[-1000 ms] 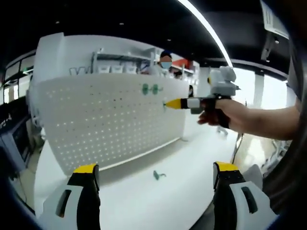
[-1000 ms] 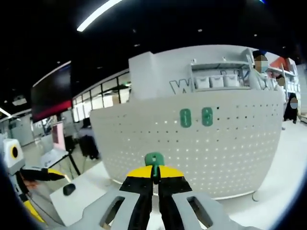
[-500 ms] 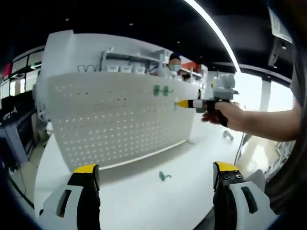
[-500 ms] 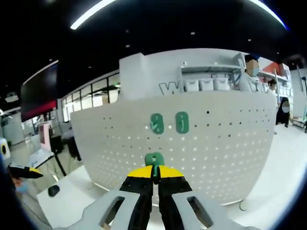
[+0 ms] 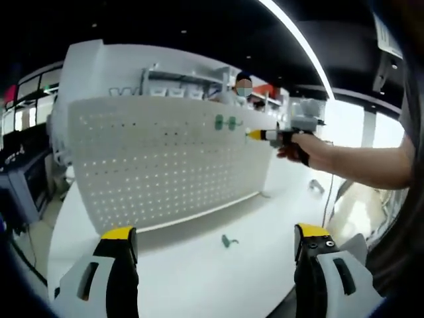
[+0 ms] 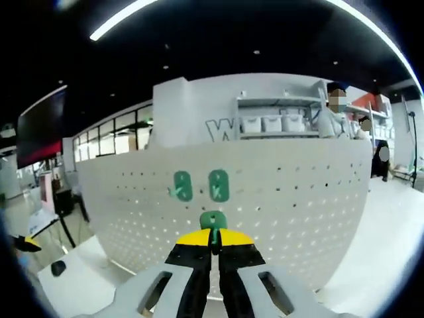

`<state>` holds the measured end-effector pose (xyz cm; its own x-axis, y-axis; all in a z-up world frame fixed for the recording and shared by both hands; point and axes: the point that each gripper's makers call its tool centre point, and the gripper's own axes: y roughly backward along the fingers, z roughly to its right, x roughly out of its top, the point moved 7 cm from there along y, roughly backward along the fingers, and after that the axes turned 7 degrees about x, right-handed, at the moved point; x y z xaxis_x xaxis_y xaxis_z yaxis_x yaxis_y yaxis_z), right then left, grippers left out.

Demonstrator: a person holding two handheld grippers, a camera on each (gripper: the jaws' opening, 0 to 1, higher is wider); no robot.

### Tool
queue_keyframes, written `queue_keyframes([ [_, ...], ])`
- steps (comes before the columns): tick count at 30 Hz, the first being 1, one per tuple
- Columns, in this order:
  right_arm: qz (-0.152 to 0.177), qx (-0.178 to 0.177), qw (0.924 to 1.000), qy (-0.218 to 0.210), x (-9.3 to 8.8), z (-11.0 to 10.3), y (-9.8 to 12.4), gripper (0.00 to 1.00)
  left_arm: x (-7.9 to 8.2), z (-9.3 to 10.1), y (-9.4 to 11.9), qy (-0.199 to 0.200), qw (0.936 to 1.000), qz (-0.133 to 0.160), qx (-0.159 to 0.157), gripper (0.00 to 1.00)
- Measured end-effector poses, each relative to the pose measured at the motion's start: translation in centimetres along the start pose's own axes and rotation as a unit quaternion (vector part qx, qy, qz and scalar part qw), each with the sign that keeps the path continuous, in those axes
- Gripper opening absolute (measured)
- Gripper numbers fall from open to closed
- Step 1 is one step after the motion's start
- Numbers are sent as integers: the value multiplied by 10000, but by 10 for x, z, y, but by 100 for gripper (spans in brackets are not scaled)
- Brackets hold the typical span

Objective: Insert the hook assembly into the mounting plate slot until the hook locks in place.

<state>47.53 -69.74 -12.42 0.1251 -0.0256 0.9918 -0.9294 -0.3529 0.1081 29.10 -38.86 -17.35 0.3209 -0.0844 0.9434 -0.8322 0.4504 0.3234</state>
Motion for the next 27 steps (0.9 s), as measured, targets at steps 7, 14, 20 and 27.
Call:
queue_keyframes([
  [7,35,-199,9997,116,6,16,-8,1,0,-3,0,1,10000,-19,18,100],
  [14,139,-290,9994,87,13,22,-12,1,1,-6,1,-15,10000,-10,61,100],
  [20,250,-353,9990,91,23,28,-17,1,1,-8,1,-10,10000,-23,79,100],
  [27,333,-415,9984,163,33,36,-23,1,1,-7,1,-2,10000,-29,80,99],
])
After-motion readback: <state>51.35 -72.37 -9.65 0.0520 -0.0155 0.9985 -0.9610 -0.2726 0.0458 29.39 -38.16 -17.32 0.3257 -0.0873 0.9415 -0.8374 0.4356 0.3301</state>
